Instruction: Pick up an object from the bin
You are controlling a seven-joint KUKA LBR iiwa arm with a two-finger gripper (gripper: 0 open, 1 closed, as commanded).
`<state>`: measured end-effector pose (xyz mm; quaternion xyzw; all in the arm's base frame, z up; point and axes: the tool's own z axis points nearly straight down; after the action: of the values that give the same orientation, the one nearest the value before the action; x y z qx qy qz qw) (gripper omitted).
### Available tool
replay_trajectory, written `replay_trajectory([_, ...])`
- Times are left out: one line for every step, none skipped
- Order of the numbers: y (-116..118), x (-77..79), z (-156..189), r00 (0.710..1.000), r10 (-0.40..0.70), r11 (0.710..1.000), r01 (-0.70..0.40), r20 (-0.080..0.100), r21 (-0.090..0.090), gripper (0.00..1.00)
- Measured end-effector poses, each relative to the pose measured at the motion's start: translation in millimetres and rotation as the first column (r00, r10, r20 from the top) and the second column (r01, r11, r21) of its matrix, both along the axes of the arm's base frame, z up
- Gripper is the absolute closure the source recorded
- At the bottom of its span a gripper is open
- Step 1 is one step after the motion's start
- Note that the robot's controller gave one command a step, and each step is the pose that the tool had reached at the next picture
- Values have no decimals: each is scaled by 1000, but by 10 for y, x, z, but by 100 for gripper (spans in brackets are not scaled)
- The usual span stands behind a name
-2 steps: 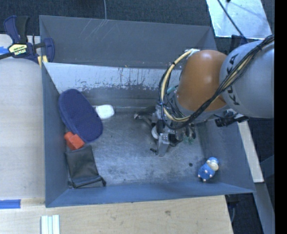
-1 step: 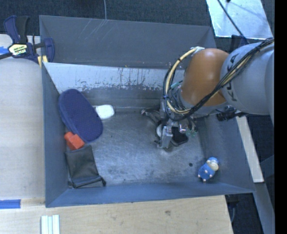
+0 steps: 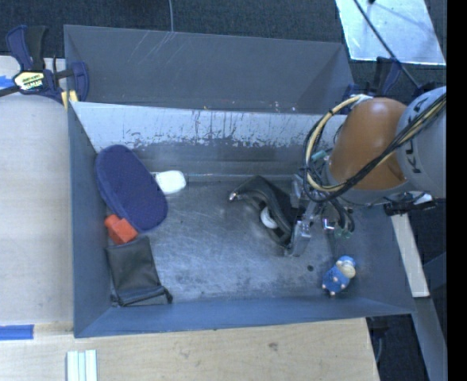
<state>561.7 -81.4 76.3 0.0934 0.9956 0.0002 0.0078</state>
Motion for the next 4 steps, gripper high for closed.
replay_trajectory([88, 120, -31, 988, -150, 989, 150, -22, -3, 0])
replay_trajectory([79, 124, -24, 988, -150, 989, 150, -21, -4, 100])
replay_trajectory([-71, 390, 1070, 990, -140, 990, 140, -1, 1, 100])
replay_trajectory([-63, 365, 1015, 990, -138, 990, 138, -12, 1, 0])
